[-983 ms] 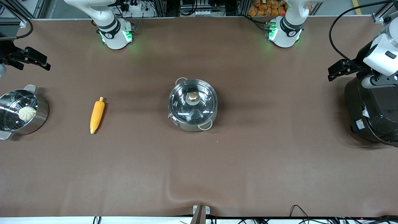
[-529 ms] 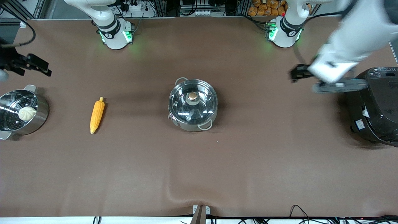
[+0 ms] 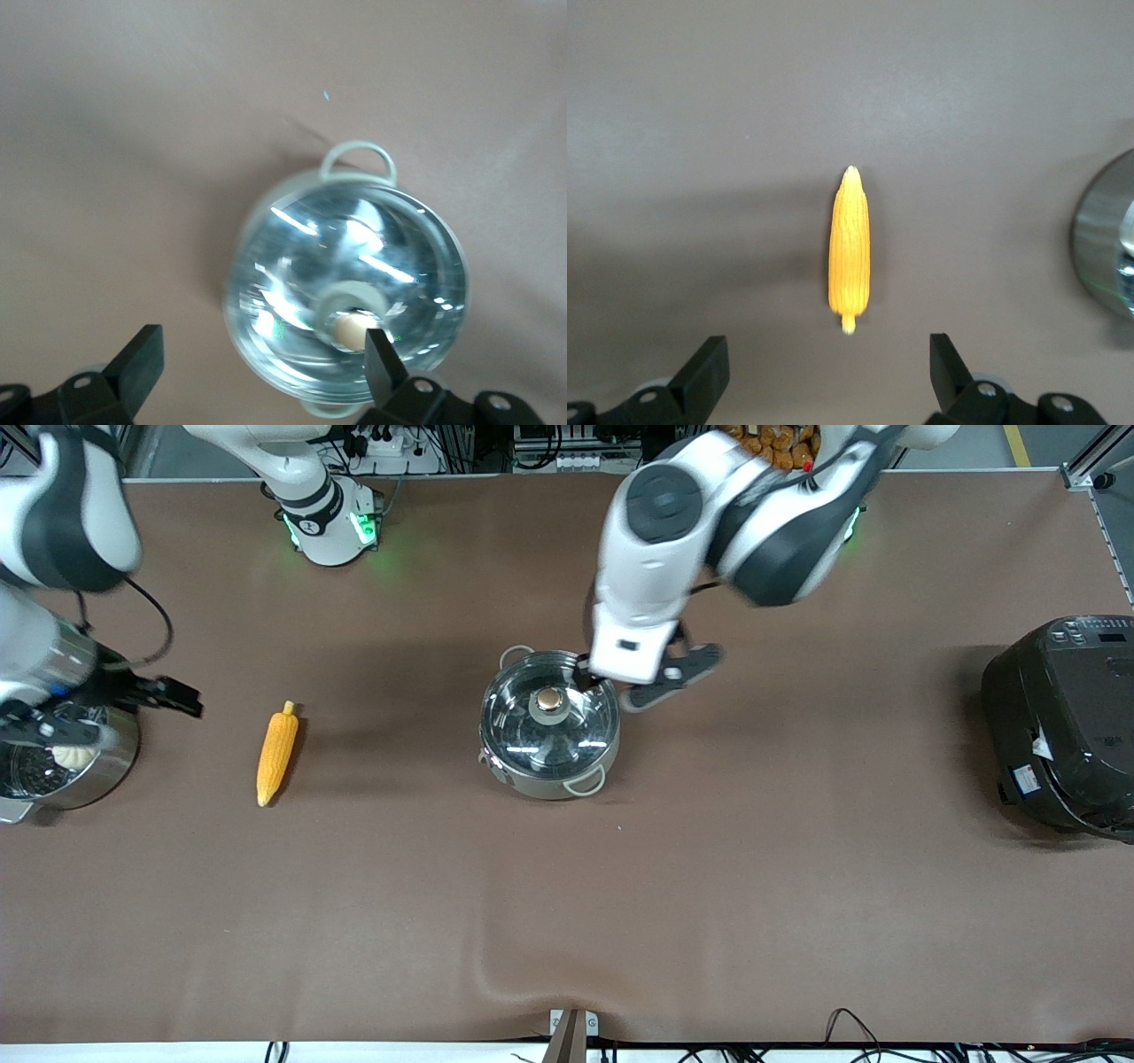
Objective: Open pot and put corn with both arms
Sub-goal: 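Reach the left gripper to the lid knob while the right gripper reaches the corn, then grasp the lid knob with the left gripper while the right gripper grasps the corn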
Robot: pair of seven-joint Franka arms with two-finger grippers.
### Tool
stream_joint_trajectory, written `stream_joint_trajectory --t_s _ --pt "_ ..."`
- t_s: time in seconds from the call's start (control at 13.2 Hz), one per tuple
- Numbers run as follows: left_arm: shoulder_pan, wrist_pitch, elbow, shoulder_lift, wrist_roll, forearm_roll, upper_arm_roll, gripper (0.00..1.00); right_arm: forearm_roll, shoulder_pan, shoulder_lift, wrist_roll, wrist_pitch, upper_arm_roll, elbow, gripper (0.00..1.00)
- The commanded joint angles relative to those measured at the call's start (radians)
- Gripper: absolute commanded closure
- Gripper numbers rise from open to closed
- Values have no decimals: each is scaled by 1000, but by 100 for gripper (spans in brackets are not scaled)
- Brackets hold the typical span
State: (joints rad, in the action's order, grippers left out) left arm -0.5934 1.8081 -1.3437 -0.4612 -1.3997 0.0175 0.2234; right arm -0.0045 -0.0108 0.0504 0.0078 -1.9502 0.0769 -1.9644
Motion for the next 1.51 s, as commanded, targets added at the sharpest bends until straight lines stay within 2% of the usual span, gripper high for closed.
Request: stream_joint_trajectory --t_s 0.0,0.38,0.53,0.98,1.13,1.29,1.44 --pt "-64 97 54 -89 -160 -4 -25 0 -14 15 46 -5 -172 -16 -128 0" --pt "-126 138 69 -183 -251 -2 -56 0 -12 9 196 -9 -379 -17 -186 0" --pt "-138 142 77 -195 -255 -2 -59 0 -12 12 215 -9 -473 -17 -231 0" --pt "-141 188 70 -223 -286 7 -61 0 -14 11 269 -12 -521 -17 -264 0" --pt "-141 188 63 -224 -286 9 -59 7 -14 17 301 -12 -546 -17 -266 0" --pt "-143 188 63 -226 -286 10 -59 22 -14 19 312 -12 -546 -16 -271 0" --pt "-141 188 63 -231 -286 9 -59 26 -14 25 328 -14 -549 -16 -269 0"
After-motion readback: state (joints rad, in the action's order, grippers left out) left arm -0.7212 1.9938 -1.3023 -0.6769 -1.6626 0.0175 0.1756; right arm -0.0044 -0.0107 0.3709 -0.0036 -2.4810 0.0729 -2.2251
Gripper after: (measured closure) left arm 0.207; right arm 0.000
